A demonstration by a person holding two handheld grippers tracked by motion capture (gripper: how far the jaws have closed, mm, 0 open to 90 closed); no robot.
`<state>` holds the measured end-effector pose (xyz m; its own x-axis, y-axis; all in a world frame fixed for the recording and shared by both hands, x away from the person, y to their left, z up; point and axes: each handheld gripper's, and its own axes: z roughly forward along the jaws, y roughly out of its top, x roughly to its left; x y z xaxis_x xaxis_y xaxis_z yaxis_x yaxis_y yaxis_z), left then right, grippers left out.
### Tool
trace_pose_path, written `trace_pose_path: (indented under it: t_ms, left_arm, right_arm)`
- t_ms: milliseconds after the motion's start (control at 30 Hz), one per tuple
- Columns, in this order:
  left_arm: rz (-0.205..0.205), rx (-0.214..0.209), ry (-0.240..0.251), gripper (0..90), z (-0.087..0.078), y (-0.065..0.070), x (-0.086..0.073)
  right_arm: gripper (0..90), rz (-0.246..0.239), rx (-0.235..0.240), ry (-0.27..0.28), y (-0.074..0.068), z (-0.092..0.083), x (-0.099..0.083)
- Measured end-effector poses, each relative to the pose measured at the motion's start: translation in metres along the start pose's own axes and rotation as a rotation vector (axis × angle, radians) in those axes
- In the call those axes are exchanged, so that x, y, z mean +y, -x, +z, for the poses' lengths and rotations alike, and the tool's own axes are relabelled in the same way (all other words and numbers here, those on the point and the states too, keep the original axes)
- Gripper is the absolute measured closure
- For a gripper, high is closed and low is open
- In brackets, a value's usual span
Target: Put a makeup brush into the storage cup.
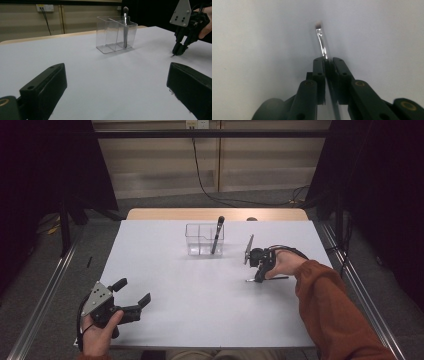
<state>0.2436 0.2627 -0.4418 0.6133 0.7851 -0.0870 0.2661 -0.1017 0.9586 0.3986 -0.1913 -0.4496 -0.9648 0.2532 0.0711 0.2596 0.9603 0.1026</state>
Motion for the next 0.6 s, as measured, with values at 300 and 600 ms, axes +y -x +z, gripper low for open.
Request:
trace_pose_path:
  t_ms: [300, 600]
  left_arm:
    - [0.002, 0.002, -0.002, 2.9, 0.0001, -0.0002, 0.0000]
    - [-0.002, 0.000, 0.001, 2.9, 0.0018, -0.0002, 0.0002]
  right_arm:
    - [86.5, 0.013, 0.003, -0.006, -0.0010, 0.0002, 0.0008]
    - [86.7, 0.025, 0.001, 0.001, -0.0001, -0.0003, 0.0004]
